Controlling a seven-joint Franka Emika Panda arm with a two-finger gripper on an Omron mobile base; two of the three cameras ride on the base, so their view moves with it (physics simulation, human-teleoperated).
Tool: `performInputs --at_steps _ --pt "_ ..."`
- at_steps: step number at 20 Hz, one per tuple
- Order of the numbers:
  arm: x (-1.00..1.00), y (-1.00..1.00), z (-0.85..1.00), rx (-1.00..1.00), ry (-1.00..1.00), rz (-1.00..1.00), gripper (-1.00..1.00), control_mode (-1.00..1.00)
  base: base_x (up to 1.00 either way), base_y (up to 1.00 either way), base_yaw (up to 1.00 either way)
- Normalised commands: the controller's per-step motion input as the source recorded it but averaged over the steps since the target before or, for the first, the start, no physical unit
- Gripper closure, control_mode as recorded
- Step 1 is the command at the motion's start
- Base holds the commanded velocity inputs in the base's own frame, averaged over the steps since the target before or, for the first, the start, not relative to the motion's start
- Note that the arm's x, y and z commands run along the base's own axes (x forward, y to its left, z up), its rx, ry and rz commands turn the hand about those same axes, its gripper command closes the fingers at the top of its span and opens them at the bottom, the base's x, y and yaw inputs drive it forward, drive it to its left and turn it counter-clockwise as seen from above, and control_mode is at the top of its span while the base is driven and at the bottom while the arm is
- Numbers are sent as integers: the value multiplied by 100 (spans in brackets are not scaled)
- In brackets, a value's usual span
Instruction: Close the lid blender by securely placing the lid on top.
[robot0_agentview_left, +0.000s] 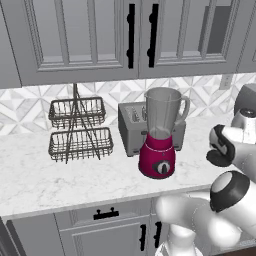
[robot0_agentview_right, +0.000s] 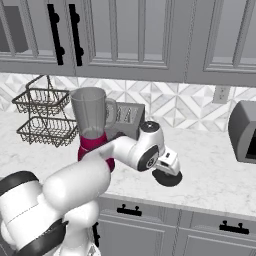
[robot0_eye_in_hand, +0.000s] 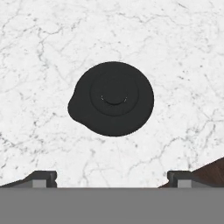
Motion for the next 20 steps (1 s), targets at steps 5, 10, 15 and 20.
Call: performInputs --at_steps 5,10,15,20 --pt "17 -14 -25 1 2 4 -100 -100 0 0 0" --pt "17 -11 -19 1 1 4 -100 -100 0 0 0" --pt "18 -10 -17 1 1 4 -100 -100 0 0 0" --pt "19 -10 -17 1 1 4 -100 -100 0 0 0"
